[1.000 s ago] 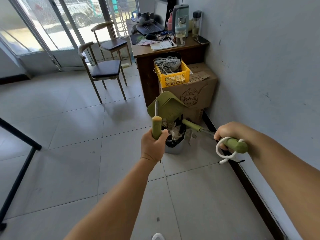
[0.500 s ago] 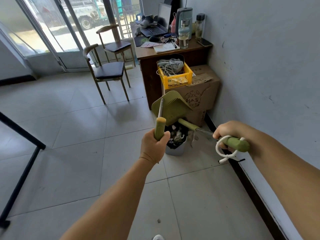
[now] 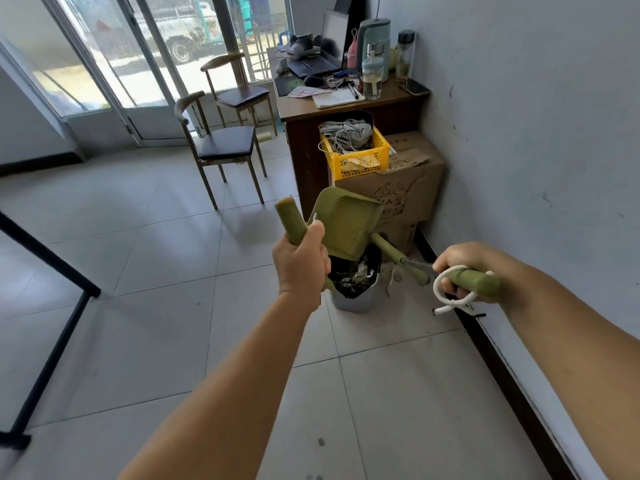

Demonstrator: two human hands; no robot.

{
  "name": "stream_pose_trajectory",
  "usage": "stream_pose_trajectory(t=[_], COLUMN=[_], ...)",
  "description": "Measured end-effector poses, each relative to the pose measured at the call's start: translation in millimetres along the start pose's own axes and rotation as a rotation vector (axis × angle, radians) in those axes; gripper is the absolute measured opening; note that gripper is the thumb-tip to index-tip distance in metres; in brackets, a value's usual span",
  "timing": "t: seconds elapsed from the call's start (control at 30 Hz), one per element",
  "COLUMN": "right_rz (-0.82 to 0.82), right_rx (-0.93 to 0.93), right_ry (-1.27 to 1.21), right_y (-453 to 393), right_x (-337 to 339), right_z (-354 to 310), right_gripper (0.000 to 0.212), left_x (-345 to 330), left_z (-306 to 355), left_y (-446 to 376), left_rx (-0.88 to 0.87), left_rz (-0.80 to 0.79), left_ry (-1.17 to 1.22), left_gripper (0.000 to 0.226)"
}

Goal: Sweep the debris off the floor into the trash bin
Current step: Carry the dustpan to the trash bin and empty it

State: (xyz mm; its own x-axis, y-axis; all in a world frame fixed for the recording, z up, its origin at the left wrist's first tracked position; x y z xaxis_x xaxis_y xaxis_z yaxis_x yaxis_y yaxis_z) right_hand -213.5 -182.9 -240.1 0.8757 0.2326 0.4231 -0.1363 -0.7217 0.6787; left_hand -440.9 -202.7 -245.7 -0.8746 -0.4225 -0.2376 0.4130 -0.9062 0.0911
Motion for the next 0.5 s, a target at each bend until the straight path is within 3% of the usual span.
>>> stream_pose_trajectory(t=[0.1,0.23,0.37,0.5], right_rz=[0.022,-0.023,-0.054,-0.076], right_rx=[0.018,-0.004,0.032,-0.002], right_ry=[-0.048,-0.020,-0.040,-0.144], right_y=[5,21,41,51], right_x=[-2,3,5,-7], right_z=[-2,-10,-14,-9], right_gripper=[0.028,0.049,0.031,0.035], left_x=[-5,-4,5,15], left_z=[21,50,81,87], left_y=[0,0,-5,-6], left_rx=[0.032,0.061,0.070,0.081], left_rz=[0.077,0.159,0.220,0.265], left_ry=[0.099,0.177,0.219,0.180], left_gripper=[0.028,0.018,0.017,0.020])
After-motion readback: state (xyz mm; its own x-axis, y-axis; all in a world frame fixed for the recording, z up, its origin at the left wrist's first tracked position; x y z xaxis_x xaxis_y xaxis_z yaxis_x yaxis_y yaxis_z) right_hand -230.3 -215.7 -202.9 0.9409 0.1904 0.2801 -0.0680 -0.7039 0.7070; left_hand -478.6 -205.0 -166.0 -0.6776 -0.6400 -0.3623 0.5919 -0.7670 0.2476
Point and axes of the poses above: each hand's wrist, its own y-axis away from the middle knuckle, its own x-axis out of the back of the hand, z = x × y, the point moved 2 cm from there along -y, towards the middle knuckle, and after that the axes turned 3 degrees about y, right-handed, at the moved point
